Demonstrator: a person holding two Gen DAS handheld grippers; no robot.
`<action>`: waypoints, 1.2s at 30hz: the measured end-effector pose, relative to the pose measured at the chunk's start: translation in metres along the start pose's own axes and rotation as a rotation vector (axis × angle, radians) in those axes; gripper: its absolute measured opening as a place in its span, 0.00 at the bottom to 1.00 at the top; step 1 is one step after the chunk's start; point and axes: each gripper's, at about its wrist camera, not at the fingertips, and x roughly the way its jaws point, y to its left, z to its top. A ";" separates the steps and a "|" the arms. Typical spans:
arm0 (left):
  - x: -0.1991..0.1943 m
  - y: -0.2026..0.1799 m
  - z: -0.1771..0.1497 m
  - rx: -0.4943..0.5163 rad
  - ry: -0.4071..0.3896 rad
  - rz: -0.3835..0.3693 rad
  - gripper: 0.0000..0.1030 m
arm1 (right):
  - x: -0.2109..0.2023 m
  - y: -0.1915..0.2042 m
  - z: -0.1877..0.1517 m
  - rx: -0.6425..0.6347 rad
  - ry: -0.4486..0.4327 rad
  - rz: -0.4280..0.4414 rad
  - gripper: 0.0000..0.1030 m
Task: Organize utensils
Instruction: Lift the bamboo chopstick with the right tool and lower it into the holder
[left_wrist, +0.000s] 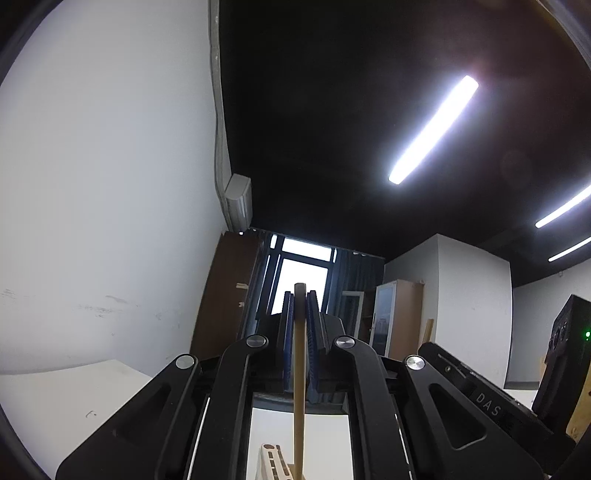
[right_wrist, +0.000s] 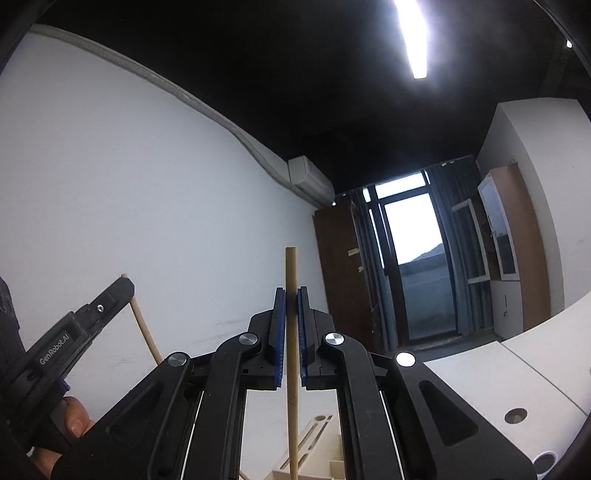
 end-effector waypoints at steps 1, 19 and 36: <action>0.004 -0.002 -0.003 0.008 0.008 0.002 0.06 | 0.002 0.000 -0.002 -0.003 0.003 0.002 0.07; 0.052 0.002 -0.056 0.091 0.266 -0.018 0.06 | 0.034 -0.010 -0.044 -0.045 0.203 -0.018 0.07; 0.039 0.029 -0.074 0.053 0.395 -0.056 0.06 | 0.027 -0.006 -0.070 -0.028 0.311 -0.029 0.07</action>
